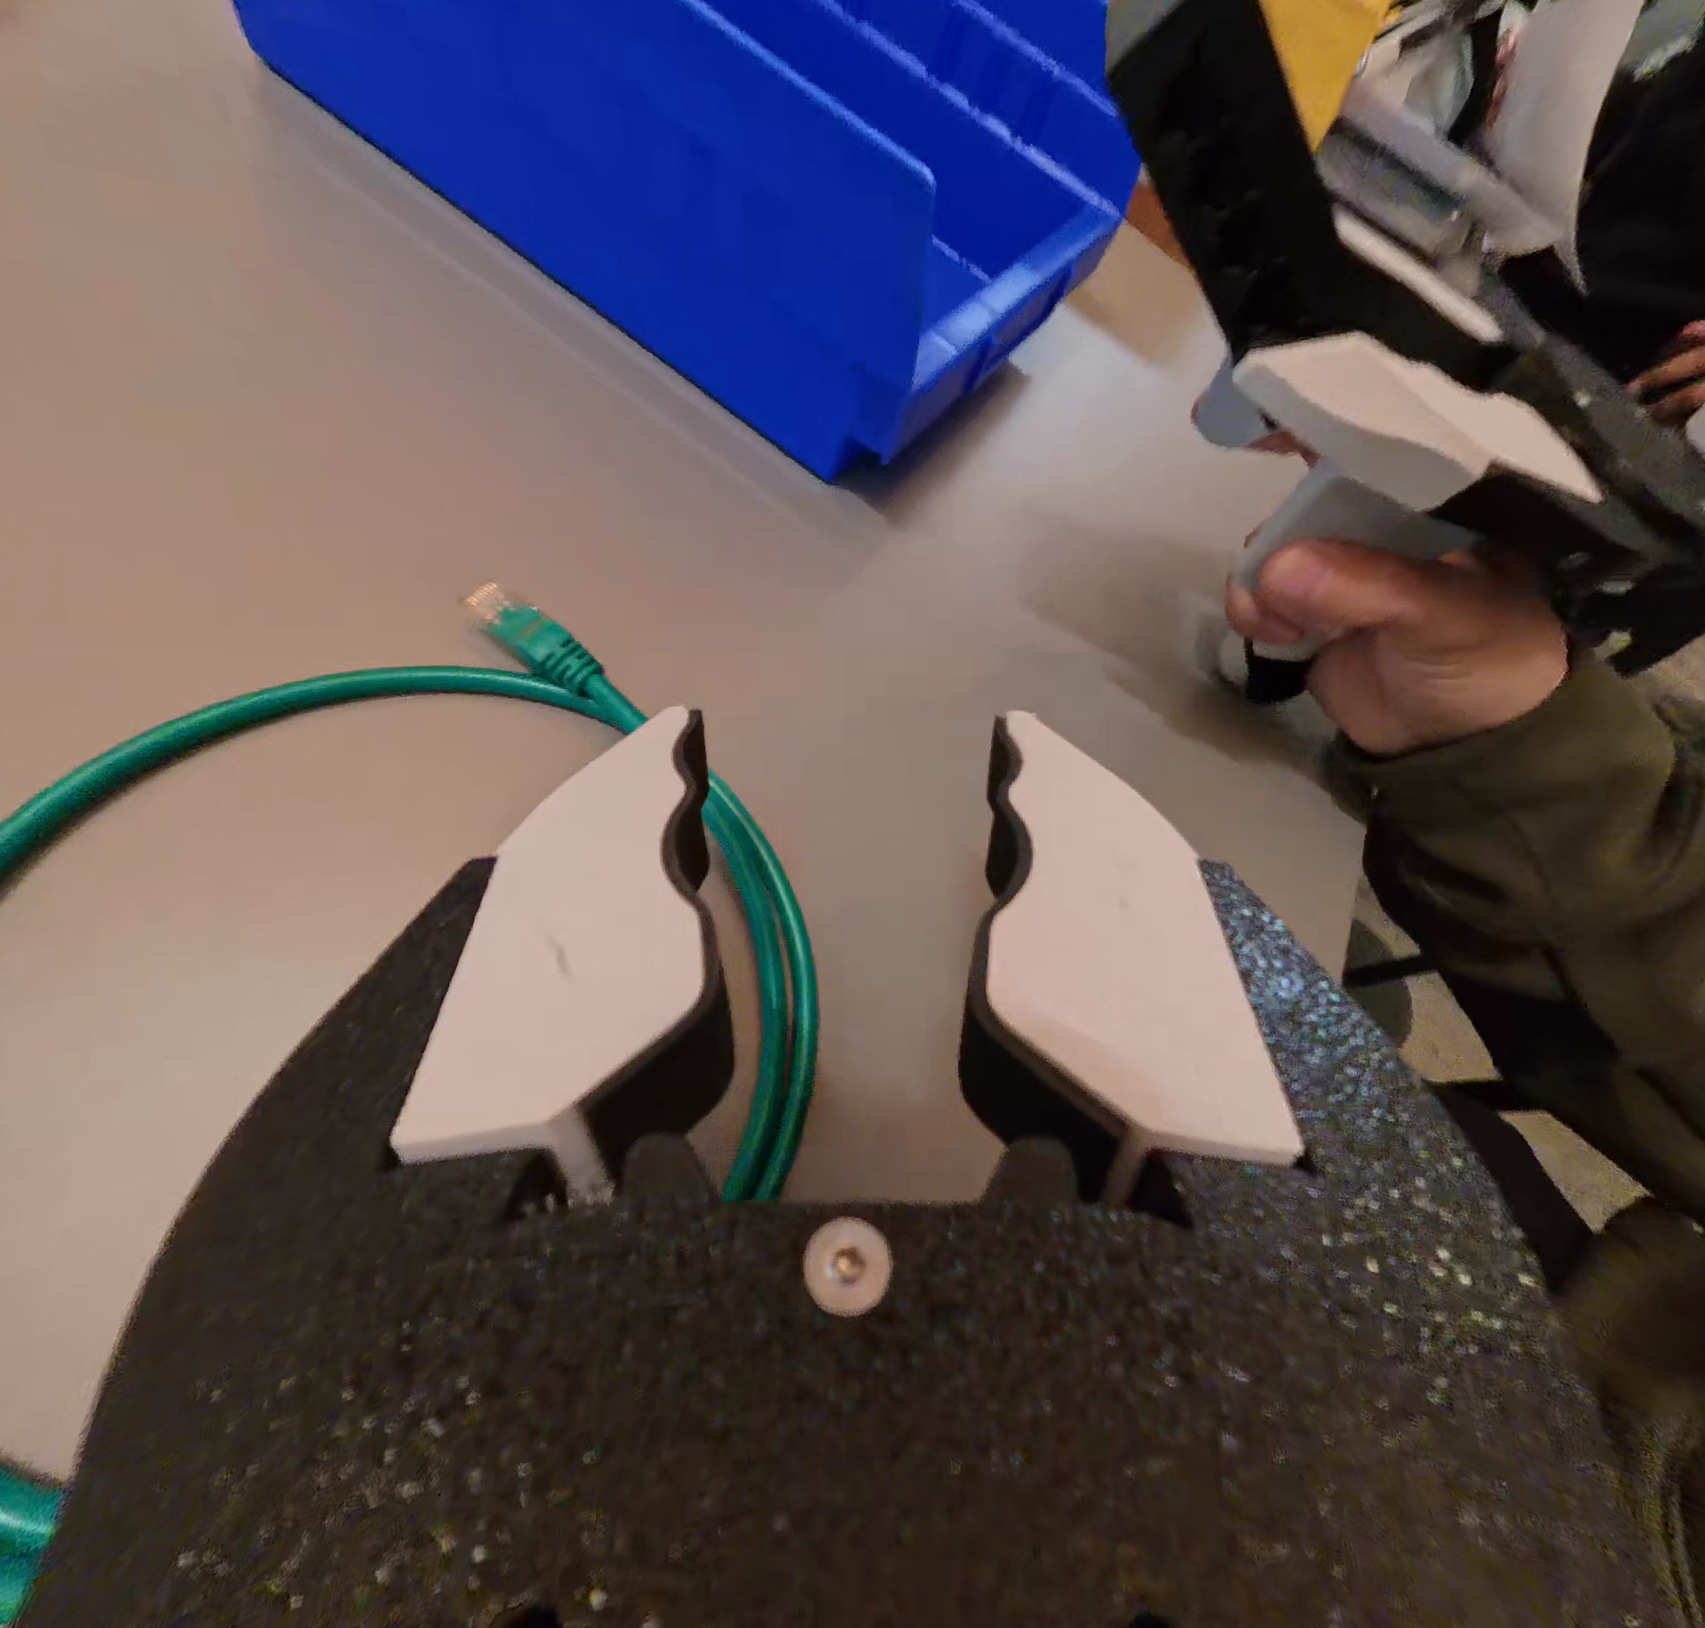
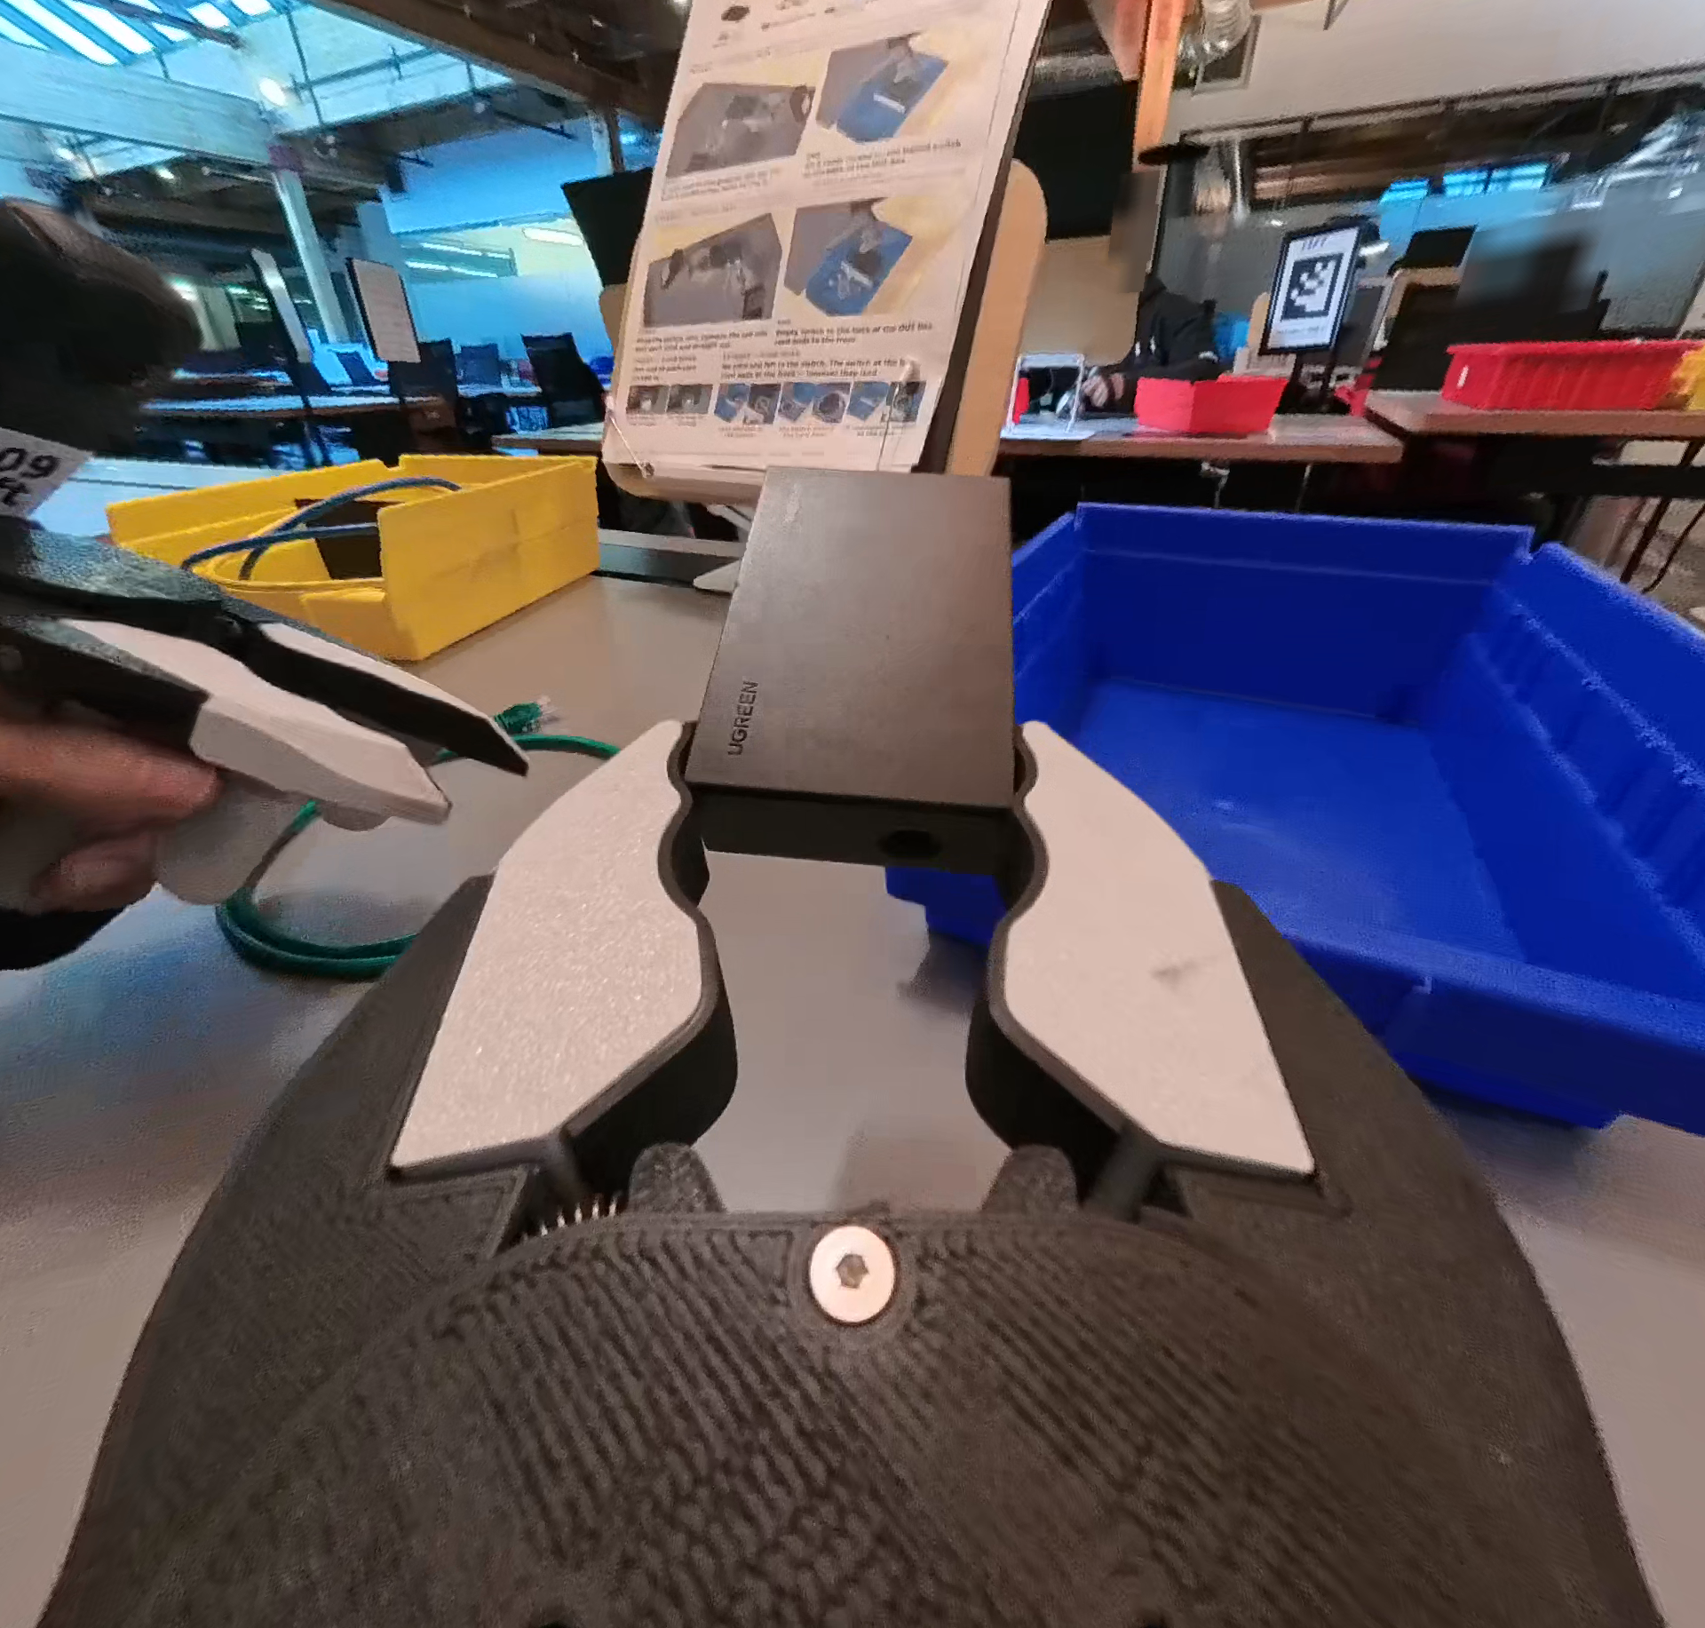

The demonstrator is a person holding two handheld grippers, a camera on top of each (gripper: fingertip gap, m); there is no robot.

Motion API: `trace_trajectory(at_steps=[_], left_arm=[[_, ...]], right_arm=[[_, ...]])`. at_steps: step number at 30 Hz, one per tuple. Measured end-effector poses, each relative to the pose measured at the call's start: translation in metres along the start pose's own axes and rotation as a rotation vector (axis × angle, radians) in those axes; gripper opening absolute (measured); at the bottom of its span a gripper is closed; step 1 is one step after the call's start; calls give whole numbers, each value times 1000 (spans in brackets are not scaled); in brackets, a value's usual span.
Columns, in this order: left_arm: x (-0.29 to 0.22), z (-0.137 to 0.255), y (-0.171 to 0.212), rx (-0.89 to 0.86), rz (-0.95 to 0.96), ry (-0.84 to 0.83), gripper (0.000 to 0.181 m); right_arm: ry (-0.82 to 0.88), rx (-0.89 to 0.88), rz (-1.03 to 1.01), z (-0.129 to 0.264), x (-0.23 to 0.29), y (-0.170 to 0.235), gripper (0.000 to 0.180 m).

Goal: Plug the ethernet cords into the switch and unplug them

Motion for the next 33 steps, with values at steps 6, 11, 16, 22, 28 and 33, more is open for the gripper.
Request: trace_trajectory(at_steps=[6, 11, 16, 22, 28, 33], left_arm=[[6, 5, -5, -48, -46, -15, 57], [15, 8, -6, -80, -85, -90, 56], [14, 6, 1, -70, -118, -88, 56], [20, 6, 7, -91, -90, -90, 55], [23, 5, 9, -82, -44, -63, 54], [24, 3, 11, -56, -19, -34, 54]], right_arm=[[0, -1, 4, -2, 0, 0, 63], [-10, -8, -23, -1, -2, -1, 63], [-5, -16, -45, 0, -5, -1, 62], [-15, 1, -5, -2, 0, 0, 62], [-15, -4, -24, -2, -2, 0, 62], [-12, 5, -11, -3, -1, 1, 63]])
Point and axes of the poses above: each gripper's, where its closed fingertips meet, z back along the fingers, y out of its underside, x = y × z across the jaws, the point moved 2 cm from there along z, back along the fingers, and after that the axes turned 2 degrees about y, right-handed, at the moved point
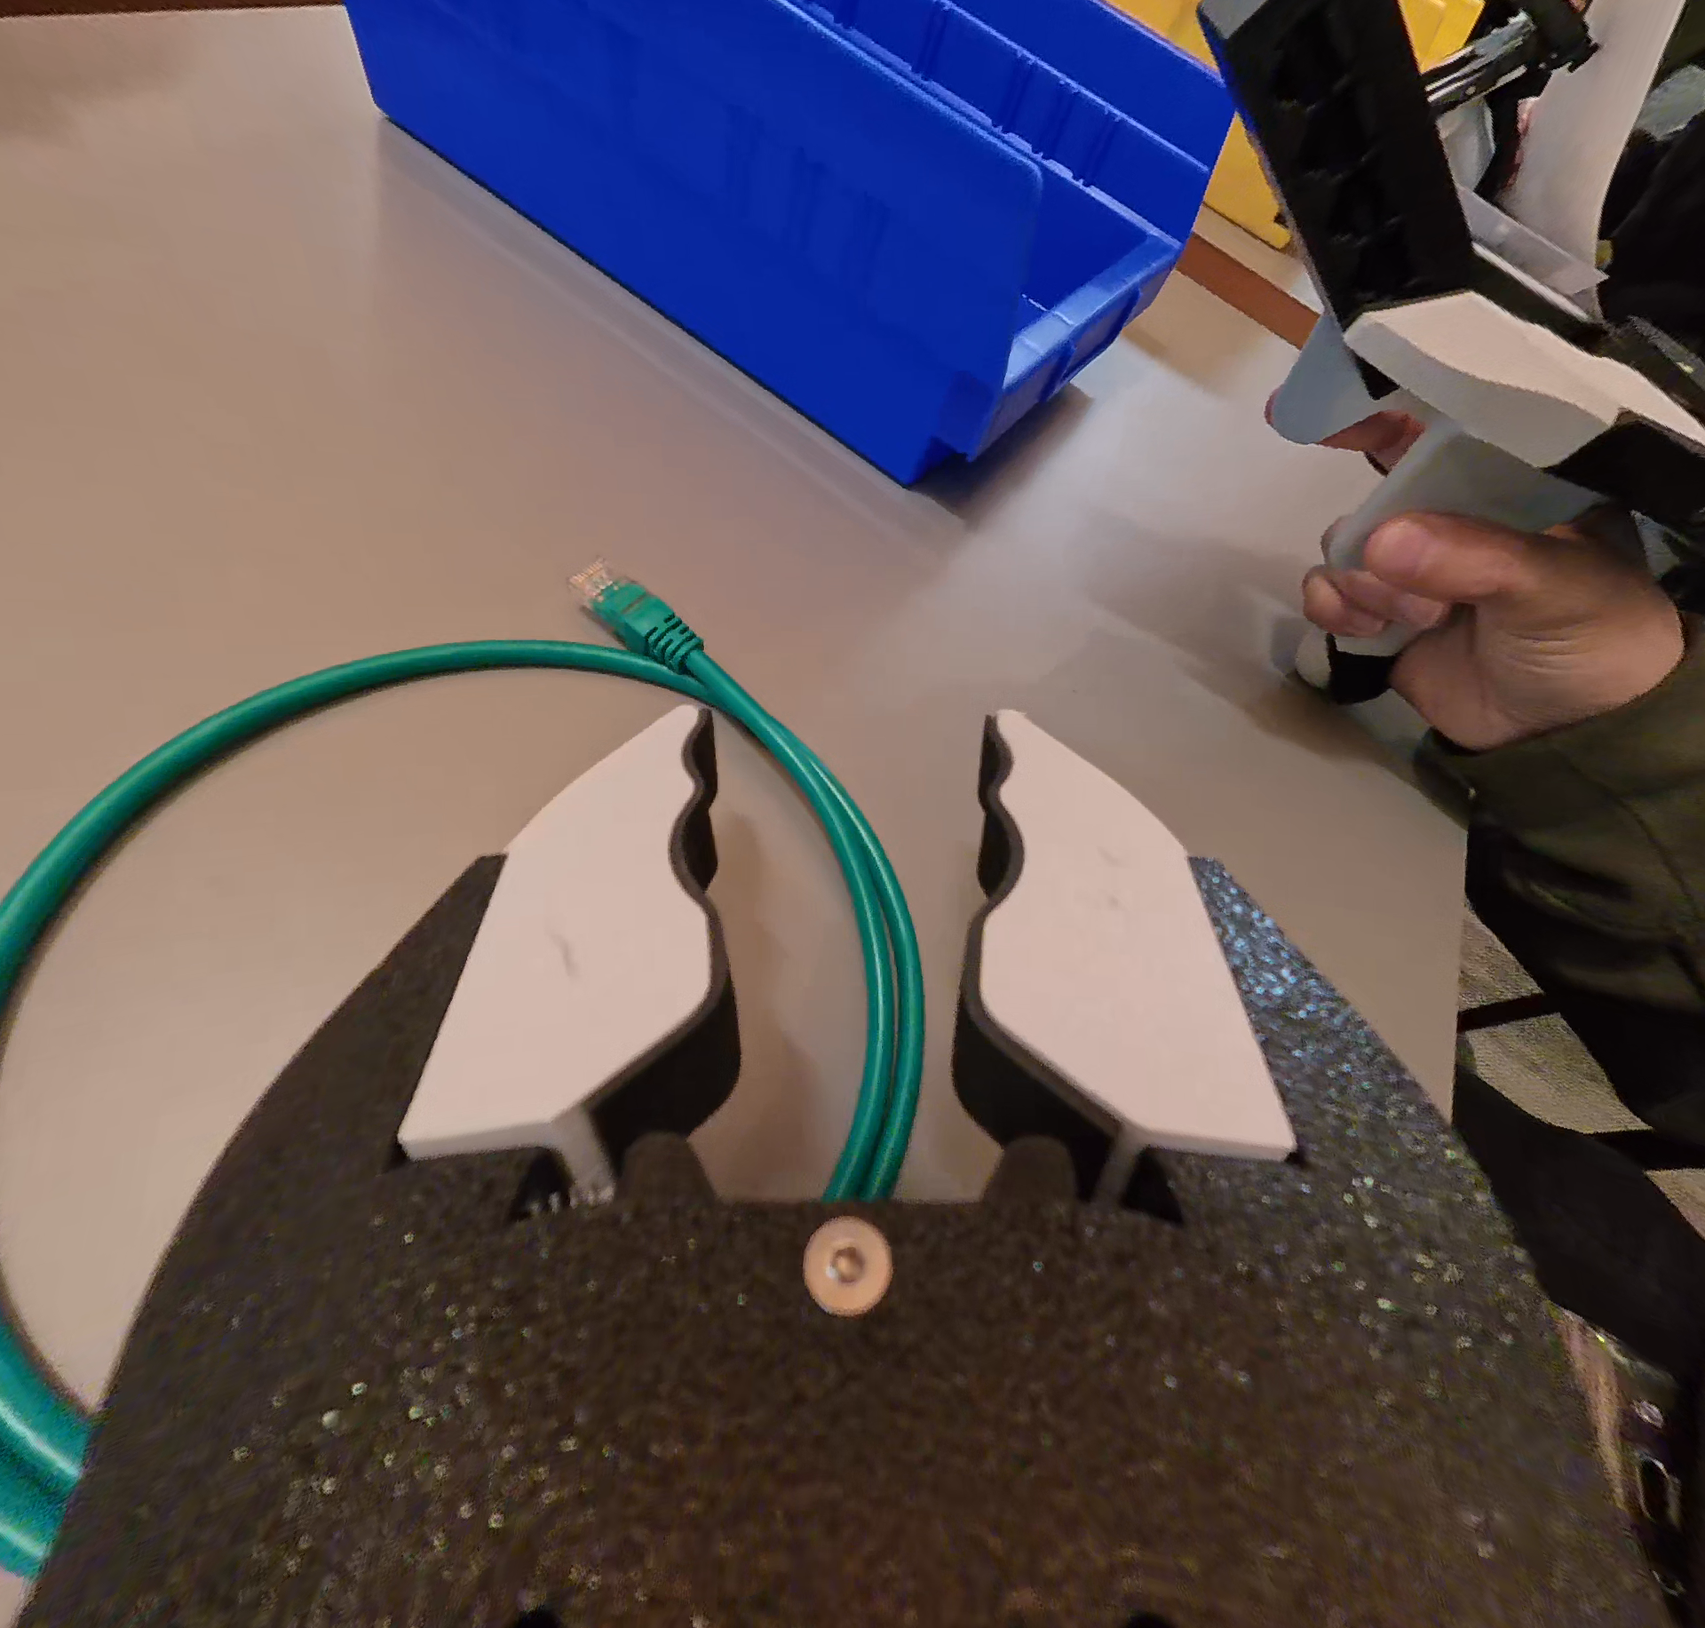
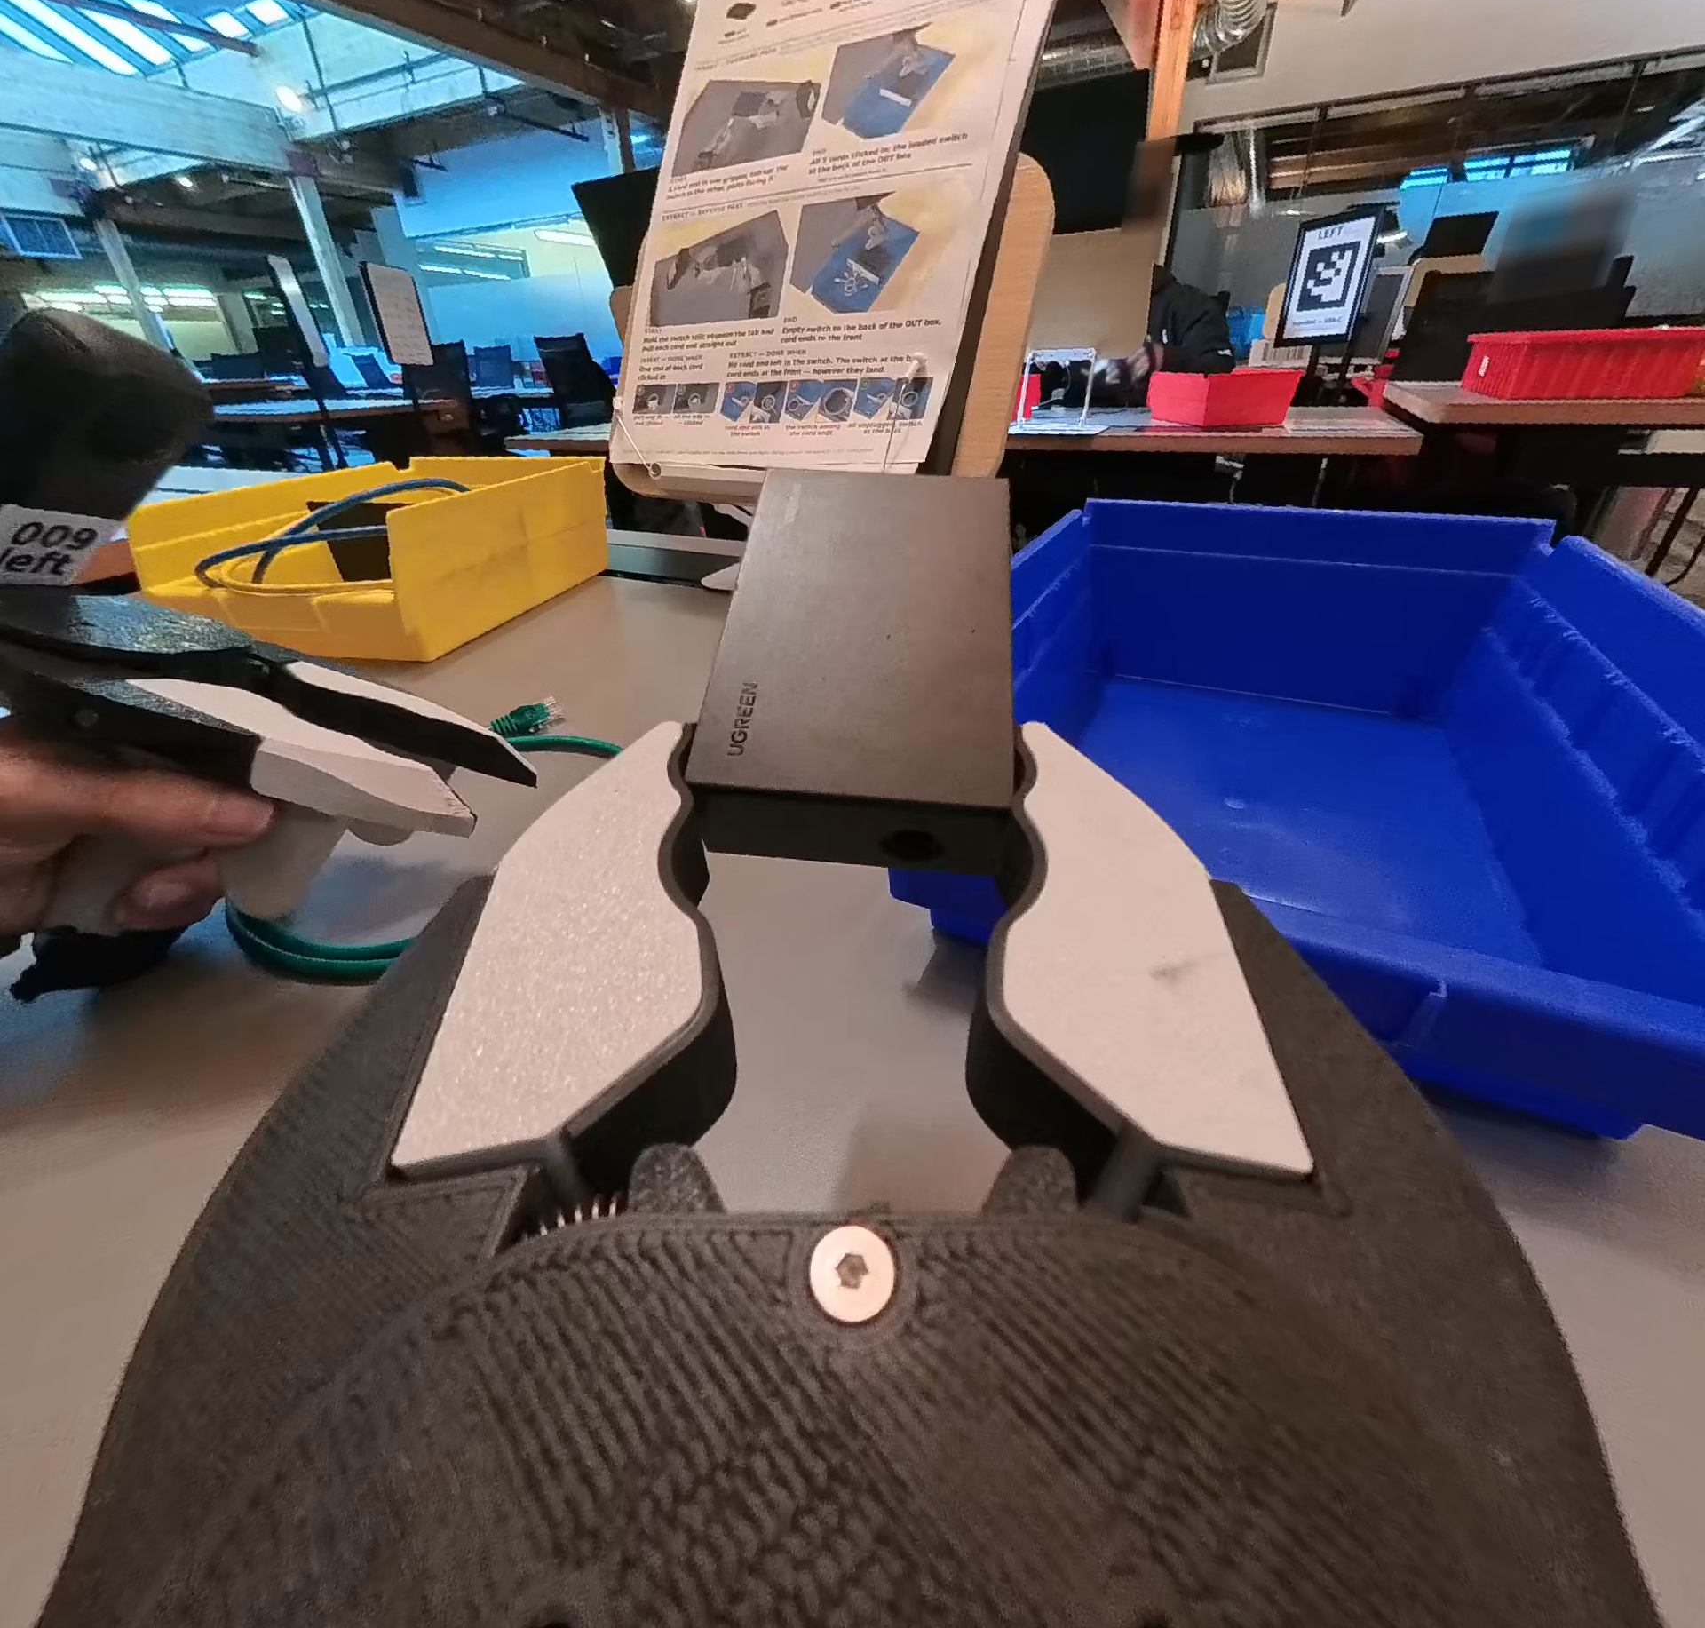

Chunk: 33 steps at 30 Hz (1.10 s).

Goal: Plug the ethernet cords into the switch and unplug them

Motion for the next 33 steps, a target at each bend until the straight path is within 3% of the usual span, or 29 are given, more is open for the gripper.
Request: trace_trajectory(at_steps=[6, 11, 33], left_arm=[[10, 4, -5, 53, -146, -130, 58], [21, 10, -11, -22, -113, -203, 58], [26, 12, -8, -66, -27, -147, 56]], right_arm=[[-9, -4, 18, 0, 3, 0, 62], [-18, -14, 14, 2, 3, -1, 62], [-17, -16, 0, 2, 2, -2, 62]])
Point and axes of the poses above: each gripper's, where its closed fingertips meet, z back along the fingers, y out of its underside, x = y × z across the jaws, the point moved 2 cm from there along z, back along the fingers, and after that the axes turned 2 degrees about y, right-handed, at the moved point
